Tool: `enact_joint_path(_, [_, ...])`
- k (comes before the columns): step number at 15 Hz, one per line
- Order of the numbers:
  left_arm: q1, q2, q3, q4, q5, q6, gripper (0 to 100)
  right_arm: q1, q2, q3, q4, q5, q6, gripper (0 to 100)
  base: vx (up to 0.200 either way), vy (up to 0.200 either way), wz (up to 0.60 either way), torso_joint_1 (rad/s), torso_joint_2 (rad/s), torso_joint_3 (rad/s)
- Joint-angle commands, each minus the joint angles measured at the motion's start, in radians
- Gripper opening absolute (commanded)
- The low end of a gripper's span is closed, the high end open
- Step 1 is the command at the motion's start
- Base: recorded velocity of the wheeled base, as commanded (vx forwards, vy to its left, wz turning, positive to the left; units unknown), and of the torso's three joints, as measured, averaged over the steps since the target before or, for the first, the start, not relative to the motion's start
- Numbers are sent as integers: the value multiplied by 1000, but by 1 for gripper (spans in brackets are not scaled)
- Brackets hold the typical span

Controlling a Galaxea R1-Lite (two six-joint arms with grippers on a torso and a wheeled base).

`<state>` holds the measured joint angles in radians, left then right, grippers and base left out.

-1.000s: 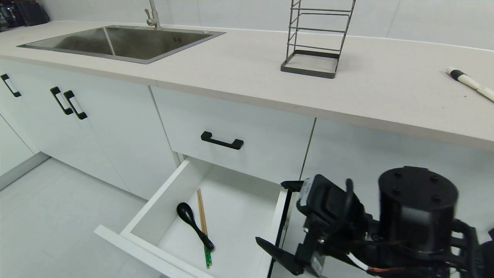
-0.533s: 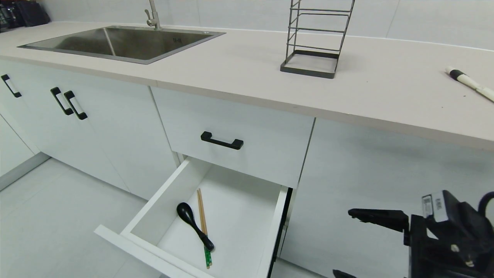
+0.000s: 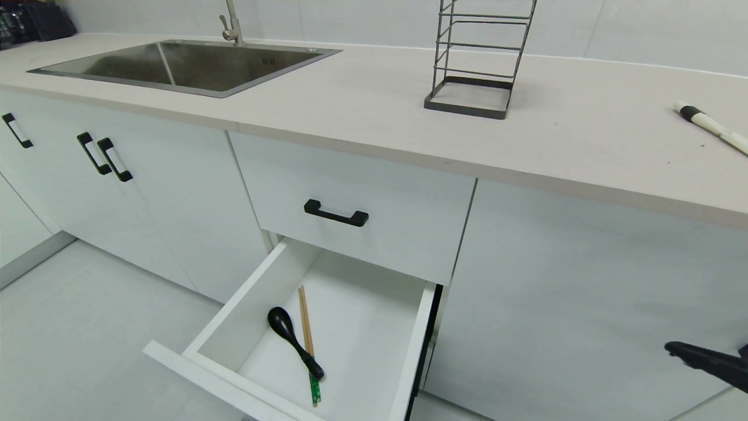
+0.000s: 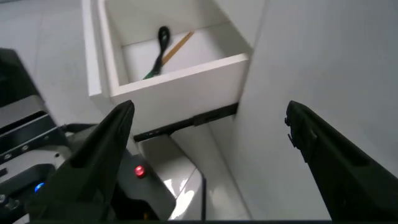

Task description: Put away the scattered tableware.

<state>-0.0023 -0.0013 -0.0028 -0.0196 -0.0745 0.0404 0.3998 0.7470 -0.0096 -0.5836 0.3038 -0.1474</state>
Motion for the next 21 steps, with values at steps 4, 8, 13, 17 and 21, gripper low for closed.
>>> enact_joint_path(4, [-21,81,-269,-92,-45,-17,100,-403,-747,10,476,66,-4,100,0,0,0,0,0,0])
enact_joint_path(8, [-123,238,-330,185,-119,-28,100,-400,-747,10,507,43,-9,100,0,0,0,0,0,0])
enact_joint_path(13, [-151,543,-227,207,-130,-28,100,-401,-747,10,582,-305,180,100,0,0,0,0,0,0])
enact_joint_path(17, [-159,681,-195,202,-153,-22,100,-400,-747,10,584,-307,143,100,0,0,0,0,0,0])
enact_joint_path(21, [-192,810,-207,198,-153,-14,100,-398,-747,10,584,-307,141,100,0,0,0,0,0,0])
